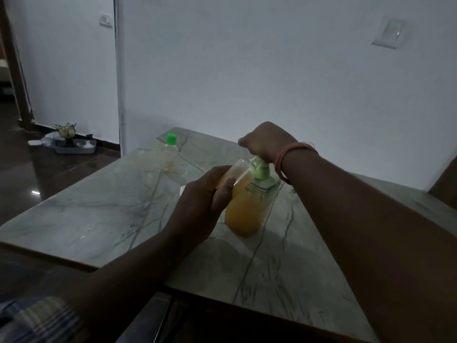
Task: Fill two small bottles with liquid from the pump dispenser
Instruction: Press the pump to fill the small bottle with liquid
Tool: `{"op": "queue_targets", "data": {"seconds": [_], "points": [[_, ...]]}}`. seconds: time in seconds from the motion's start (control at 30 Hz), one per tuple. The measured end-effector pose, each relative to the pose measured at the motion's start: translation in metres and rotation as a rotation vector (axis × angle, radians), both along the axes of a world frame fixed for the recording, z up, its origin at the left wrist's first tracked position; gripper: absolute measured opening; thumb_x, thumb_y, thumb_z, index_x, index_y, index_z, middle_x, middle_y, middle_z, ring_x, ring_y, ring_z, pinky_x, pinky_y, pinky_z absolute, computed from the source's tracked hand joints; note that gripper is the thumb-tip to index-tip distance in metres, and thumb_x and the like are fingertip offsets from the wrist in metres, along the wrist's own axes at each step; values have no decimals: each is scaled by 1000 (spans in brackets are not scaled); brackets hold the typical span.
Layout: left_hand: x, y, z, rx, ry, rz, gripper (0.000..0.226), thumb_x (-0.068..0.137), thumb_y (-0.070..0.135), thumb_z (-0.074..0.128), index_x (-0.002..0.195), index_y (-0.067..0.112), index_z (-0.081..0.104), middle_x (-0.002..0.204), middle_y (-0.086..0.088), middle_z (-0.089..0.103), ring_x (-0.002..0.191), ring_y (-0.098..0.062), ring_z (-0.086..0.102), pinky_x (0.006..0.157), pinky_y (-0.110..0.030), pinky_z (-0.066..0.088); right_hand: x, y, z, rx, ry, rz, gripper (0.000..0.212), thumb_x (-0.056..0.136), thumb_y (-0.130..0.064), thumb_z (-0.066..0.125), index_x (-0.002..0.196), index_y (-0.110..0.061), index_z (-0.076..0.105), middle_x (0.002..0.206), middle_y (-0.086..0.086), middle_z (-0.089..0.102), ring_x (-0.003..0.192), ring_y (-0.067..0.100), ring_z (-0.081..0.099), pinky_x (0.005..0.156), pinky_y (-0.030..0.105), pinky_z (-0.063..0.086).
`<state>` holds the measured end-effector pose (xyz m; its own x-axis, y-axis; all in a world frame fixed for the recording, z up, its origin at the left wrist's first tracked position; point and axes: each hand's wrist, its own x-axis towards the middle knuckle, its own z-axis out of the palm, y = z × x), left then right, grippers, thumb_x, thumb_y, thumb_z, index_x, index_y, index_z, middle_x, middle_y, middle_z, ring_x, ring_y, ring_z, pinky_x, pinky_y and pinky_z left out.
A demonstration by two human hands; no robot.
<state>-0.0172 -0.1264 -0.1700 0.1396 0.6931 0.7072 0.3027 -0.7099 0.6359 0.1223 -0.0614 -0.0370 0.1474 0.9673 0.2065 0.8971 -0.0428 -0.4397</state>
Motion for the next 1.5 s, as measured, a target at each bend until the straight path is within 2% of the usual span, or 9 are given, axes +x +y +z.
{"op": "queue_targets", "data": {"seconds": [0.1, 0.27, 0.5, 0.63, 0.83, 1.0, 1.17, 1.37, 1.5], "points": [[1, 0, 2, -23, -2, -14, 45, 100, 45, 38, 131, 18, 56, 92, 25, 58, 74, 8, 61, 53, -6, 42, -2, -2, 9, -4, -55, 19, 28, 91, -29, 59, 68, -13, 54, 68, 3, 58, 63, 20, 54, 53, 27, 37], [1, 3, -2, 5, 5, -7, 52, 98, 53, 36, 132, 19, 55, 91, 28, 56, 77, 9, 61, 55, -7, 44, 1, 1, 1, 29, 20, 23, 32, 89, -29, 61, 64, -13, 50, 61, 1, 52, 55, 19, 48, 50, 27, 34], [1, 2, -1, 5, -8, -29, 53, 98, 55, 36, 132, 19, 55, 91, 27, 56, 78, 8, 62, 57, -8, 45, -5, 0, 9, 20, -143, 30, 29, 90, -31, 60, 68, -14, 52, 69, 2, 57, 60, 16, 52, 51, 26, 34], [0, 2, 0, 35, -12, -32, 58, 96, 58, 33, 131, 17, 56, 92, 26, 57, 76, 8, 61, 56, -6, 43, -1, 0, 2, 54, -3, 8, 30, 87, -26, 60, 63, -14, 49, 61, 1, 52, 54, 19, 46, 49, 27, 32], [2, 1, 0, 28, -4, -20, 50, 99, 48, 36, 132, 17, 56, 93, 29, 54, 78, 13, 60, 56, -4, 43, -3, -4, 10, -1, -62, 26, 28, 92, -30, 60, 71, -13, 55, 68, 3, 56, 61, 19, 53, 50, 26, 34], [1, 2, -1, 42, -11, -24, 53, 98, 53, 36, 131, 17, 57, 90, 25, 58, 76, 9, 61, 55, -6, 43, -1, -2, 3, 10, 14, 22, 32, 93, -25, 59, 65, -14, 47, 66, 1, 50, 58, 18, 45, 49, 26, 33], [1, -1, 2, 30, -9, -12, 47, 100, 46, 37, 130, 16, 57, 84, 24, 57, 73, 8, 61, 54, -7, 43, -4, -1, 8, -32, -137, 26, 26, 93, -29, 56, 74, -13, 59, 70, 1, 57, 63, 17, 53, 51, 27, 34], [1, 2, -1, 25, -5, -10, 46, 101, 46, 38, 130, 16, 58, 80, 24, 57, 70, 9, 61, 53, -5, 40, 0, -5, 4, -6, 48, 87, 31, 93, -31, 61, 69, -15, 51, 73, 2, 55, 53, 14, 47, 49, 26, 36], [0, 2, 0, 20, -1, -8, 44, 102, 45, 39, 131, 17, 57, 84, 23, 59, 71, 8, 61, 53, -7, 42, -4, -4, 9, 9, -118, 71, 32, 92, -31, 60, 67, -13, 52, 66, 2, 56, 57, 17, 51, 49, 27, 34]]}}
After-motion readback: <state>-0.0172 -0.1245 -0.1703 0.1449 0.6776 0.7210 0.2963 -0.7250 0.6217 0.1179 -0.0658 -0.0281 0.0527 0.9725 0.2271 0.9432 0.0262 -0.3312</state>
